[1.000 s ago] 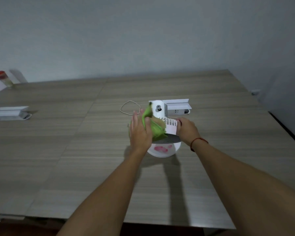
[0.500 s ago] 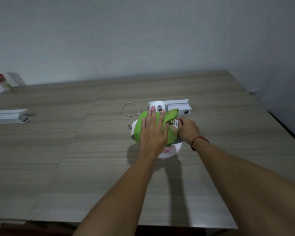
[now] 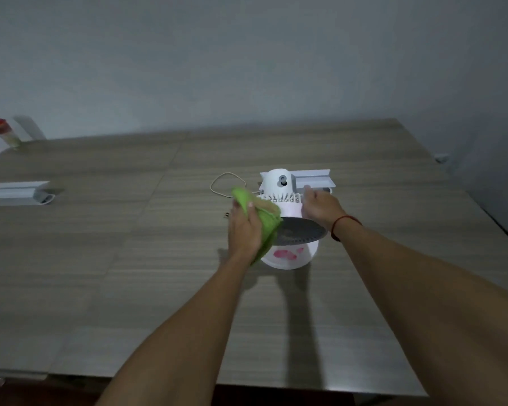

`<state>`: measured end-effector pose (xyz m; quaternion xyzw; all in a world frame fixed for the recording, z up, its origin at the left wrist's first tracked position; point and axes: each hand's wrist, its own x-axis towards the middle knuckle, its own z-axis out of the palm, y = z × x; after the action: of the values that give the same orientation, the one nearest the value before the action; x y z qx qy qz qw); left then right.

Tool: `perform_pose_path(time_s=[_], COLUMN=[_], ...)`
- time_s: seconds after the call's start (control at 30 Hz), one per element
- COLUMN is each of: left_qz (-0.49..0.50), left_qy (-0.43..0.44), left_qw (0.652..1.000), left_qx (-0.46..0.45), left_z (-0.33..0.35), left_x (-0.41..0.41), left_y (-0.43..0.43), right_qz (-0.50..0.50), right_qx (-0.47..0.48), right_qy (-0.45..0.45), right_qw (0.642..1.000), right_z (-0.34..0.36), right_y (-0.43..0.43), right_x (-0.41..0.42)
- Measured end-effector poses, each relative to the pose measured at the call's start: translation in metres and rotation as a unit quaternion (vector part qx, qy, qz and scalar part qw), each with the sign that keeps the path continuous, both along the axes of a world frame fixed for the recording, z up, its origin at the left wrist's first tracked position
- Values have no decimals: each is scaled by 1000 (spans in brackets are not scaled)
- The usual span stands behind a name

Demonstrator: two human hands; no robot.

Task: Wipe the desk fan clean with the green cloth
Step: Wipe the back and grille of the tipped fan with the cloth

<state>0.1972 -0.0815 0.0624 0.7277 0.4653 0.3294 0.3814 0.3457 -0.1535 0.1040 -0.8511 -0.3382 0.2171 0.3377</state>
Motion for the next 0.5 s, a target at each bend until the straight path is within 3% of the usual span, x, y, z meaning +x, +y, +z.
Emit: perform_pose_path(time_s=[0.1, 0.23, 0.33, 0.43, 0.5], left_qz=[-80, -73, 10, 52, 70], left_qy=[46, 3, -68, -117, -98], left_qw=[989, 992, 994, 926, 917], left_qx=[112, 105, -90, -356, -380], left_z=[9, 2, -15, -41, -47], left_x=[13, 15, 14, 7, 4], left_y=[-7, 8, 30, 49, 49], right_qz=[6, 24, 15, 2, -8], right_qx=[-2, 5, 17, 40, 63], right_qy=[-34, -46, -33, -19, -22], right_qw=[999, 999, 999, 999, 998], right_z=[-3, -13, -17, -19, -18], right_y=[16, 19, 19, 19, 17], right_x=[-13, -10, -4, -2, -1])
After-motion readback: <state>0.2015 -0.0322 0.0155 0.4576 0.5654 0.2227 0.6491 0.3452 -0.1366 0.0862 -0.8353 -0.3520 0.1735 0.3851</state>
